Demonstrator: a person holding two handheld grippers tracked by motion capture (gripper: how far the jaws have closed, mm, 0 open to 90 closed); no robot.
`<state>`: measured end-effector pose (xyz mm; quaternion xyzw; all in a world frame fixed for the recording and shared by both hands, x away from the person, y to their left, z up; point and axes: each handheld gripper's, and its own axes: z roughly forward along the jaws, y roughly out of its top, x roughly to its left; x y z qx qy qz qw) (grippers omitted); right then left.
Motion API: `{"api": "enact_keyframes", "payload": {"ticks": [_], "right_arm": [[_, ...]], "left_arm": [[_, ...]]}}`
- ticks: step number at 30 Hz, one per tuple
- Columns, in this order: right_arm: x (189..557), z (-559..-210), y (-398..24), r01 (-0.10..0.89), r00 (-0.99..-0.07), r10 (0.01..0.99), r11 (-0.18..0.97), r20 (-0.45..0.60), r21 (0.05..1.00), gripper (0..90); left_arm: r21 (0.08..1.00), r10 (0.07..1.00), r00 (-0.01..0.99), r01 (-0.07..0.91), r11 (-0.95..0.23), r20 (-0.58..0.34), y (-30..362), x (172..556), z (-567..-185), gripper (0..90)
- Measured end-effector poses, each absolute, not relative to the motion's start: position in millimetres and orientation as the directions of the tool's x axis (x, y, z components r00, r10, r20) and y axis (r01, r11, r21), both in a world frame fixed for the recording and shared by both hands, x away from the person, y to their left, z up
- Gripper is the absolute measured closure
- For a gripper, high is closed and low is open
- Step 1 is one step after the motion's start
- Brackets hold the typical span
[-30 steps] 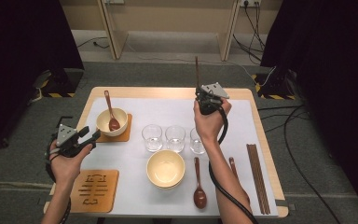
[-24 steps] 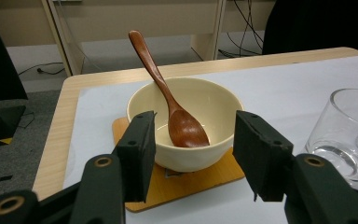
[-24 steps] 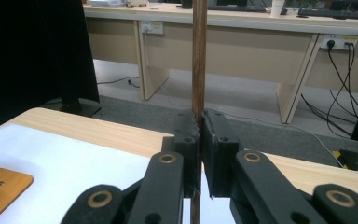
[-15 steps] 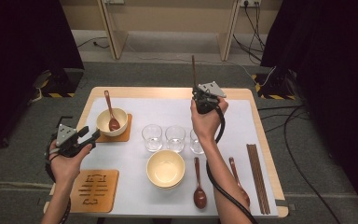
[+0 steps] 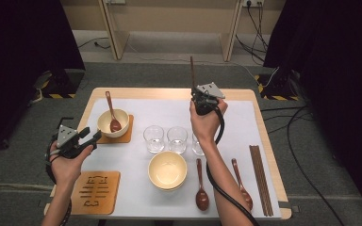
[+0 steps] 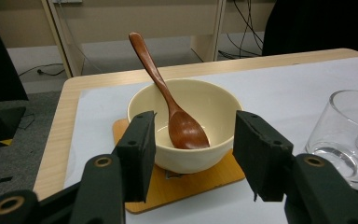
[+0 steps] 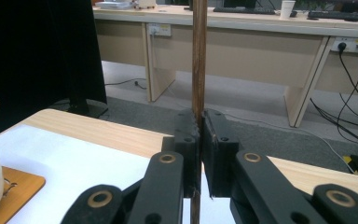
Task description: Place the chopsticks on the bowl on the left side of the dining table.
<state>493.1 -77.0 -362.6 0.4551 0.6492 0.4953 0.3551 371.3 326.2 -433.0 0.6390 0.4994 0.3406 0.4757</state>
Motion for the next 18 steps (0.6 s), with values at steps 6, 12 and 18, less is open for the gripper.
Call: {"api": "enact_keyframes", "payload": {"ticks": [6,12,18], "right_arm": [[493,-363,-73,0.238,-0.346,0.938,0.091,-0.003,0.967,85.3],[494,-365,-68,0.239,-0.357,0.934,0.094,-0.003,0.966,85.3],[495,-366,-63,0.241,-0.367,0.930,0.099,-0.004,0.965,85.3]], "left_arm": [[0.954,0.959,0.282,0.294,-0.055,-0.032,323,372,-430,49.0],[0.962,0.953,0.300,0.268,-0.056,-0.028,317,377,-425,49.4],[0.968,0.937,0.348,0.245,-0.061,-0.029,302,390,-412,49.4]]}}
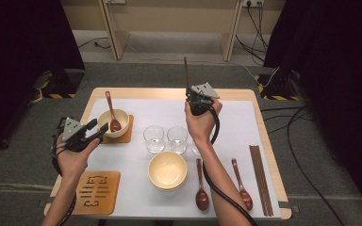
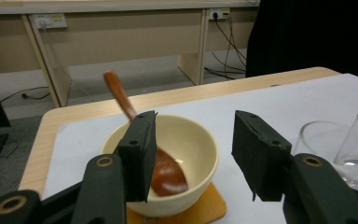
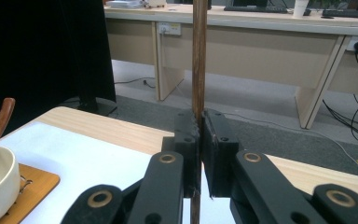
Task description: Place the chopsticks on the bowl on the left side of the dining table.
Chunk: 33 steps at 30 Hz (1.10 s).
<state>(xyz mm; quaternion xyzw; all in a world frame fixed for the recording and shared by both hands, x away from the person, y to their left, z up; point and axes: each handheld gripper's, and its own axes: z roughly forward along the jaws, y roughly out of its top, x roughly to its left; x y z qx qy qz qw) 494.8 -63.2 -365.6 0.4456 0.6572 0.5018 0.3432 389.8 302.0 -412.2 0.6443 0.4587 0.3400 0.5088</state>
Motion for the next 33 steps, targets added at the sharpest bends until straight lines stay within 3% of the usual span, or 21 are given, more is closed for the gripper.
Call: {"api": "enact_keyframes", "payload": {"ticks": [33], "right_arm": [[492,-369,-49,0.243,-0.411,0.911,0.102,0.007,0.965,85.3]], "left_arm": [[0.975,0.852,0.524,0.187,-0.123,0.007,225,462,-360,52.0]]}}
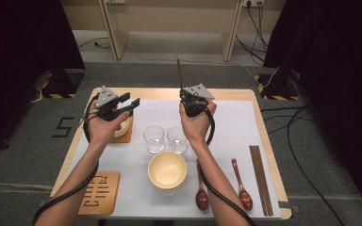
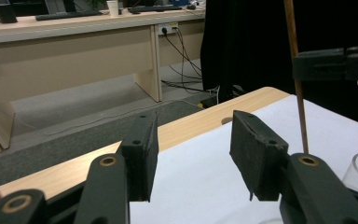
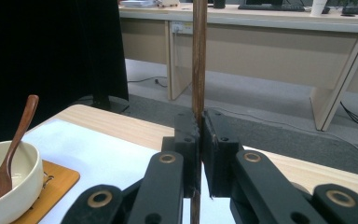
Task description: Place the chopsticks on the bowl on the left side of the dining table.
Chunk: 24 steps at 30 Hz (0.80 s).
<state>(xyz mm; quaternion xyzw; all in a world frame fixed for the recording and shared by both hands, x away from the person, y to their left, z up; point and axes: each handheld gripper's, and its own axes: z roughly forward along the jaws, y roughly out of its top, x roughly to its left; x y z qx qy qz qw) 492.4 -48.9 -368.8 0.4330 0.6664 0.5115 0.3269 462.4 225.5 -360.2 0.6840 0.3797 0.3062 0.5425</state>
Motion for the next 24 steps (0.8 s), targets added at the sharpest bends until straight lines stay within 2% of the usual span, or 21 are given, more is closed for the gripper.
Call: {"api": "enact_keyframes", "payload": {"ticks": [24], "right_arm": [[486,-377,-40,0.248,-0.441,0.897,0.118,0.004,0.962,85.3]], "left_arm": [[0.980,0.772,0.635,0.168,-0.111,-0.021,165,497,-332,58.2]]}}
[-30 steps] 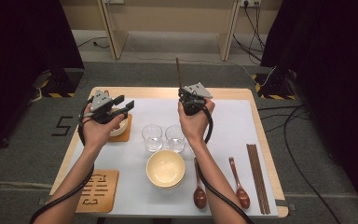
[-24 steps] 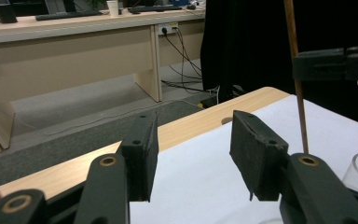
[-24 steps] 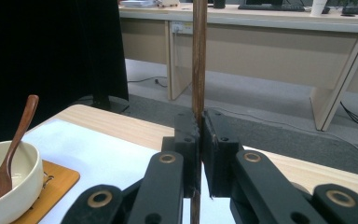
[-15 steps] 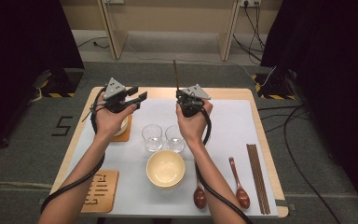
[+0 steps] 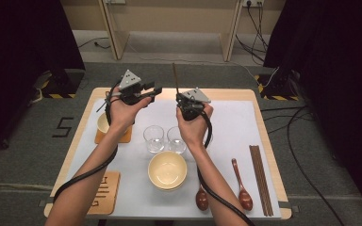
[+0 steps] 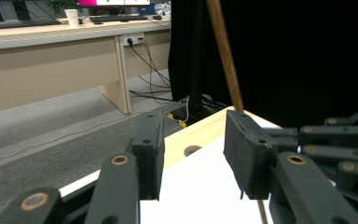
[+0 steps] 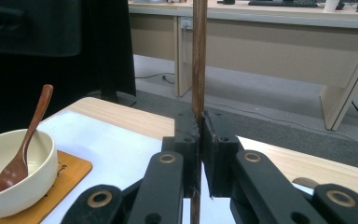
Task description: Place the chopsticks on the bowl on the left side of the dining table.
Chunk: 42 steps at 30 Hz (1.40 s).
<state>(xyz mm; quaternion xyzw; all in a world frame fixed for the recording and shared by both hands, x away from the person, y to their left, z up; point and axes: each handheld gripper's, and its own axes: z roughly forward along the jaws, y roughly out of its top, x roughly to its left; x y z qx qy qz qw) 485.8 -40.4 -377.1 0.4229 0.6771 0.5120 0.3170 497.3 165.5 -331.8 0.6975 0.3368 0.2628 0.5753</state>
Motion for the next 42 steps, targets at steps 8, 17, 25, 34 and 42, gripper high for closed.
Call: {"api": "enact_keyframes", "payload": {"ticks": [8,17,25,34,42], "right_arm": [[482,-378,-36,0.238,-0.451,0.893,0.124,-0.004,0.963,85.2],[479,-377,-33,0.223,-0.454,0.891,0.137,-0.022,0.965,85.3],[479,-376,-32,0.220,-0.460,0.888,0.143,-0.027,0.965,85.3],[477,-373,-34,0.221,-0.478,0.878,0.149,-0.026,0.964,79.0],[469,-374,-46,0.227,-0.476,0.879,0.168,-0.041,0.959,67.6]], "left_arm": [[0.977,0.750,0.660,0.187,-0.107,-0.044,149,504,-325,59.2],[0.975,0.737,0.671,0.208,-0.082,-0.081,137,516,-326,63.3],[0.978,0.733,0.672,0.207,-0.042,-0.110,132,519,-324,78.1],[0.984,0.723,0.684,0.175,-0.029,-0.100,127,512,-321,84.0],[0.989,0.742,0.667,0.138,-0.043,-0.061,135,508,-318,83.9]]}}
